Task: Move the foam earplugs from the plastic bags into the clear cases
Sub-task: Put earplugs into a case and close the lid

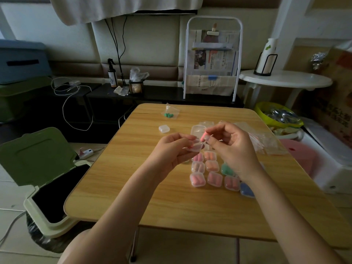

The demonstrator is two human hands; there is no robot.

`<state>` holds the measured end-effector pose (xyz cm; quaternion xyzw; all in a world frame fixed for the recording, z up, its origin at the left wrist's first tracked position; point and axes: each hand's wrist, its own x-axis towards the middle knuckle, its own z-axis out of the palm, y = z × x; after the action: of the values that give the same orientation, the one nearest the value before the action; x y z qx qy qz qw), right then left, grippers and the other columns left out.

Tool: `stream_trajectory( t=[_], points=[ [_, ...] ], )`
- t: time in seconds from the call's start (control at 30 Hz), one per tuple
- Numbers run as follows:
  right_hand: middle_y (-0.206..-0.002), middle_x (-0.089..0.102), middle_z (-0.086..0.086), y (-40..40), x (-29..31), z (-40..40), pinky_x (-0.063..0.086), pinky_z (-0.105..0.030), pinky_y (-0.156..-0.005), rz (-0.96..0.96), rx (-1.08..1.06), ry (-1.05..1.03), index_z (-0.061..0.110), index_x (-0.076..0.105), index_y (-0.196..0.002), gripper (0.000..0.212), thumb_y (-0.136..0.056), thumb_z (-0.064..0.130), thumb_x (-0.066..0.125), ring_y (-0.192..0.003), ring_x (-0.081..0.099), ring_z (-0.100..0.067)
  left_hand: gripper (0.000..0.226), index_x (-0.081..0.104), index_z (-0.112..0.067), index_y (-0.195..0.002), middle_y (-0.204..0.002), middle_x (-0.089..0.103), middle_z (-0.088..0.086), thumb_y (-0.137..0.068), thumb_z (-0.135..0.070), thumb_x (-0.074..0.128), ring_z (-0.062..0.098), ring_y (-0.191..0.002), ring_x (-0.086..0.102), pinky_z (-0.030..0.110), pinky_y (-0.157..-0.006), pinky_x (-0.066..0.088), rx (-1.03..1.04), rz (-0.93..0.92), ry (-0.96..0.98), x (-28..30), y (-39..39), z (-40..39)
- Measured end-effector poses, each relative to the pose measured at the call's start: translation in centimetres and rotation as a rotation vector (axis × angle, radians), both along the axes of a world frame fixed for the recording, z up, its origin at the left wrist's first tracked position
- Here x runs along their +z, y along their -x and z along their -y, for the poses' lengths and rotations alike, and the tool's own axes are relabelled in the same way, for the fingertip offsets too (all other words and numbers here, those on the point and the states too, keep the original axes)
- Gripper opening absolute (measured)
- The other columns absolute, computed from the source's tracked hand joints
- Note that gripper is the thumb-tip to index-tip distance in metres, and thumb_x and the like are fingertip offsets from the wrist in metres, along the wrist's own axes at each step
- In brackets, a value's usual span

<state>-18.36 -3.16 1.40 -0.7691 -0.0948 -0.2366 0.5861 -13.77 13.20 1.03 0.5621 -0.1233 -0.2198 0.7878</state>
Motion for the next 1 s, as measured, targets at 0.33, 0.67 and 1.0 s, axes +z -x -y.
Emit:
stream_trajectory(
  t=[0.33, 0.67, 1.0],
  points=[
    [-0.100, 0.068, 0.011, 0.1, -0.5, -0.5, 0.051, -0.015, -0.081, 0.129, -0.030, 0.473, 0.018, 0.073, -0.097, 0.020, -0.080, 0.008, 0.074, -0.095, 0.063, -0.002, 0.011, 0.057, 0.000, -0.099, -0.089, 0.068, 0.017, -0.090, 0.005, 0.053, 0.019, -0.076, 0.069, 0.022, -0.069, 0.057, 0.014, 0.068, -0.057, 0.0, 0.2, -0.2],
    [-0.092, 0.070, 0.008, 0.0, -0.6, -0.7, 0.046, -0.013, -0.082, 0.156, -0.113, 0.507, 0.022, 0.074, -0.090, 0.015, -0.079, 0.011, 0.075, -0.093, 0.062, -0.002, 0.016, 0.056, 0.000, -0.106, -0.097, 0.068, 0.015, -0.090, 0.001, 0.055, 0.021, -0.084, 0.067, 0.025, -0.076, 0.057, -0.004, 0.075, 0.008, 0.0, 0.1, -0.4],
    [-0.097, 0.066, 0.013, 0.4, 0.0, -0.9, 0.041, -0.007, -0.070, 0.089, -0.117, 0.308, 0.023, 0.069, -0.098, 0.025, -0.088, 0.001, 0.060, -0.089, 0.058, 0.001, 0.020, 0.057, 0.003, -0.109, -0.100, 0.068, 0.019, -0.089, 0.000, 0.058, 0.024, -0.091, 0.067, 0.032, -0.086, 0.055, -0.010, 0.053, 0.006, 0.1, 0.2, -0.3]
  ],
)
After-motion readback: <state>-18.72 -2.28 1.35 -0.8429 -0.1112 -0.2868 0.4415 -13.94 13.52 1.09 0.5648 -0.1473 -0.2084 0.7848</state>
